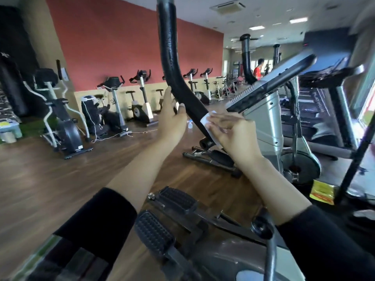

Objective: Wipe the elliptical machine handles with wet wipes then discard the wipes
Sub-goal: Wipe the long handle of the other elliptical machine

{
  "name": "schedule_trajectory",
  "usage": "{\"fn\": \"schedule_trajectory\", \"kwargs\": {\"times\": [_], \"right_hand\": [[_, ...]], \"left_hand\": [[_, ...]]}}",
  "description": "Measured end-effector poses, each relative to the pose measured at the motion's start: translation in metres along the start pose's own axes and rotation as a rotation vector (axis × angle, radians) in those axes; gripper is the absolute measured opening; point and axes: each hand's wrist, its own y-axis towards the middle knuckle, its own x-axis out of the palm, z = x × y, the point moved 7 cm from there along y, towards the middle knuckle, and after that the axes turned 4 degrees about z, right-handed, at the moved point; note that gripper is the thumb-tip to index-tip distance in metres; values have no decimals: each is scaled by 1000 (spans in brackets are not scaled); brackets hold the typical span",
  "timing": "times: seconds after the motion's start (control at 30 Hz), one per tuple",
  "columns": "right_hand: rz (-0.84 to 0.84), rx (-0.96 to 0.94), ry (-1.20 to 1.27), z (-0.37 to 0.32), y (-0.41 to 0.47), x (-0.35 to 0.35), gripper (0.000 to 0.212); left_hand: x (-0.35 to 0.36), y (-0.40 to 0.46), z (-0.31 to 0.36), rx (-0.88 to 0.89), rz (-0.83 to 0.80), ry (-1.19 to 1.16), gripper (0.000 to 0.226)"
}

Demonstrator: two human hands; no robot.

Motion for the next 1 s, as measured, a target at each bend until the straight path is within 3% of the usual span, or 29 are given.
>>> {"fn": "schedule_trajectory", "kwargs": {"times": [0.4, 0.67, 1.0], "right_hand": [[64, -61, -30, -7, 8, 12, 16], [38, -49, 68, -24, 58, 38, 18], [59, -74, -3, -28, 56, 38, 17]], "left_hand": [[-11, 17, 14, 122, 107, 13, 47], [-15, 38, 12, 191, 79, 3, 49], [-21, 52, 14, 187, 46, -35, 48]]}}
